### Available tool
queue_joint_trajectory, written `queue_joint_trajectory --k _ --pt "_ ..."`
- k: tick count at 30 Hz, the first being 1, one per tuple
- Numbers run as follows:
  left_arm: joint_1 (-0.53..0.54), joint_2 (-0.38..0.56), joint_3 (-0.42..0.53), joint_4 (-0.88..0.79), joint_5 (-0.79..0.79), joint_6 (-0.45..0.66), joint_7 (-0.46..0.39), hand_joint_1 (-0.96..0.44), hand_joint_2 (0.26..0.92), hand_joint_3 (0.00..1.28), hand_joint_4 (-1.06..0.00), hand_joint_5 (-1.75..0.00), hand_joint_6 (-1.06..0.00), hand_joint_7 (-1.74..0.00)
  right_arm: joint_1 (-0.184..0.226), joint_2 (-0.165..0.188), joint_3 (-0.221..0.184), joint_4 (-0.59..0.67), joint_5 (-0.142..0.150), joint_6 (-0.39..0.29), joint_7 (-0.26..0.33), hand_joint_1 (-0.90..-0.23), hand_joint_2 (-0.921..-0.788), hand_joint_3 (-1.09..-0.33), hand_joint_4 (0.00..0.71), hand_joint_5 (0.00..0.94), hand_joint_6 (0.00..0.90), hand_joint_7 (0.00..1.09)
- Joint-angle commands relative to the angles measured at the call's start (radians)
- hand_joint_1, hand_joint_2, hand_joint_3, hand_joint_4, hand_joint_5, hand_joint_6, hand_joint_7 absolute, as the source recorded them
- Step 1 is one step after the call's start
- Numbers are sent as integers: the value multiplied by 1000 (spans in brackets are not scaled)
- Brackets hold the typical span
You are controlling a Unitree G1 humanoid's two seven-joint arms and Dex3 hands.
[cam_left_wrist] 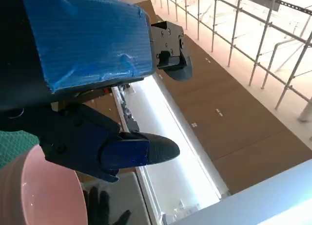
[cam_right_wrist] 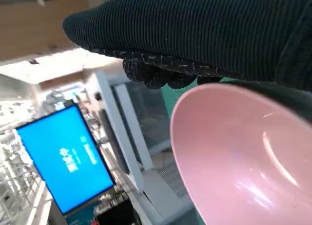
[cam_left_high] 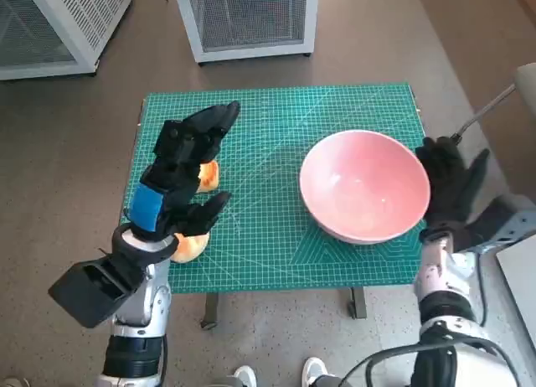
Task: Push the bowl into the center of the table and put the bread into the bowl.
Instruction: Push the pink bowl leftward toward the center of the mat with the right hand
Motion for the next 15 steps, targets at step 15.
queue_joint_trajectory --k 15 --pt "52 30 18 -61 1 15 6 -471 921 395 -286 -45 1 -741 -5 83 -18 20 8 55 39 -526 -921 -649 304 8 145 421"
